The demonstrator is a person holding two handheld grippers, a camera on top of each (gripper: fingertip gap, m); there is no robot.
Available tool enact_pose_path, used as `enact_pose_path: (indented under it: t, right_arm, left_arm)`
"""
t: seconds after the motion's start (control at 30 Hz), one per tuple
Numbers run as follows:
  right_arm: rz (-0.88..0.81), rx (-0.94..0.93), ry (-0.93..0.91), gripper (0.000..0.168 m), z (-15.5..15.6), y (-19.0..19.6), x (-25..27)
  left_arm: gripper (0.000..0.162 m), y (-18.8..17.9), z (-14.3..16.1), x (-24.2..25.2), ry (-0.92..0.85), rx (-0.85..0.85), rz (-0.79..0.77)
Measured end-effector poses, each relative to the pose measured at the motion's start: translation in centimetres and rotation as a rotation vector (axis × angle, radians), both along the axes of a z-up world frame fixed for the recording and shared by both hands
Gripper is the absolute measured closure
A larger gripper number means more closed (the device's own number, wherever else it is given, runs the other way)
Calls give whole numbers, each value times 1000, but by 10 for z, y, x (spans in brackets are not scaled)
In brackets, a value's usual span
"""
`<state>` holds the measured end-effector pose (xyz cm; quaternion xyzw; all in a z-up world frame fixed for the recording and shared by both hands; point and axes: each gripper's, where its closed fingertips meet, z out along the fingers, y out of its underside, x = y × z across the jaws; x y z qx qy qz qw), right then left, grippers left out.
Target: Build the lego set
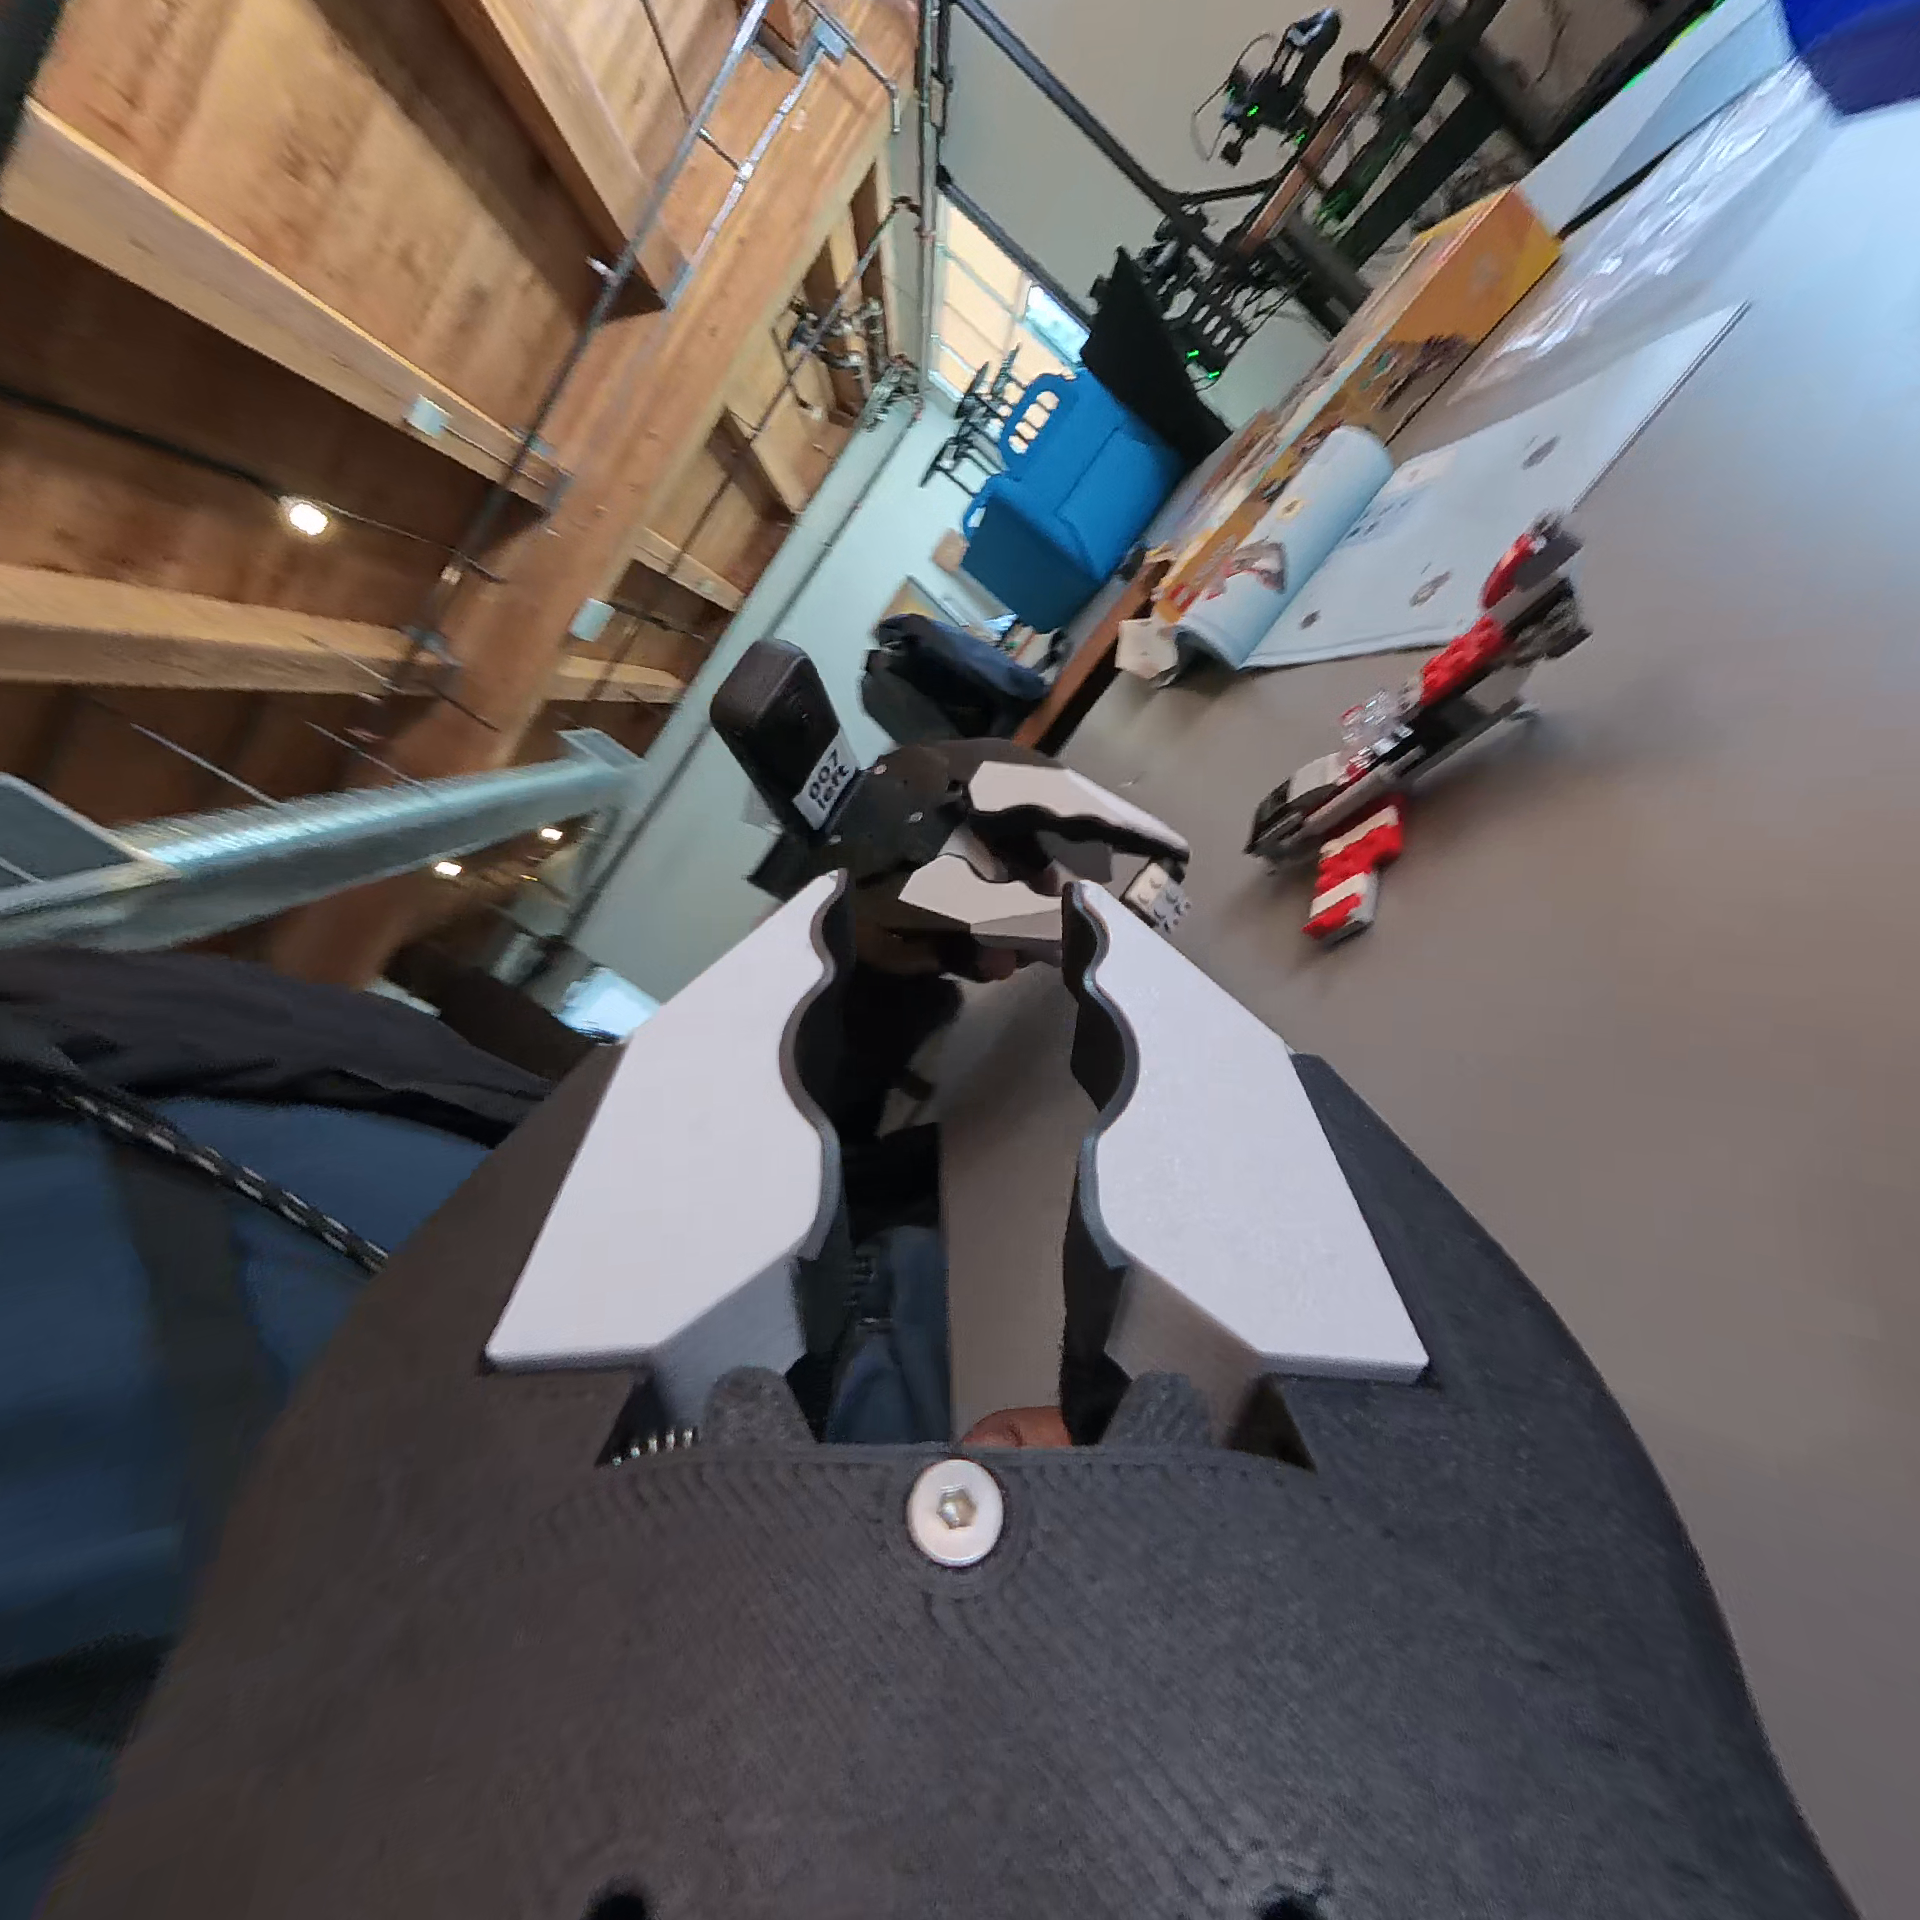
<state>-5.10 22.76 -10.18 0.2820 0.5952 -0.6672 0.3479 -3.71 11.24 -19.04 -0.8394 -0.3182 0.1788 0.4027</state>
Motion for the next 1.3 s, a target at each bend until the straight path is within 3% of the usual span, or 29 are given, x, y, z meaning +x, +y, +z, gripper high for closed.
enact_pose_path:
  t: [0.2,0.3,0.37,0.5,0.6,0.67,0.83,0.97,1.13,1.3]
  right_arm:
    - [-49,105,111,129,-12,-5,-10]
    - [-69,131,154,129,-12,-12,-13]
    - [-83,154,179,127,-14,-18,-17]
    - [-104,170,211,126,-12,-34,-35]
    - [-107,172,269,126,-1,-55,-56]
    - [-84,137,308,128,14,-74,-72]
    - [-17,73,482,130,39,-132,-118]
    - [-5,13,545,130,37,-165,-139]
    - [-51,-108,525,137,28,-159,-153]
    - [-16,-97,548,138,23,-156,-157]
  left_arm:
    - [127,-12,-21,5,-57,-42,8]
    - [114,-13,-15,9,-40,-10,-19]
    - [105,-18,-4,10,-17,48,-17]
    - [99,-44,46,-9,67,241,17]
    - [98,-82,76,-55,164,298,103]
    - [94,-100,80,-95,159,317,156]
    - [82,-94,64,-183,101,214,158]
    - [80,-76,29,-218,24,93,116]
    - [82,-76,-5,-217,-63,88,107]
    - [87,-80,-9,-221,-100,109,134]
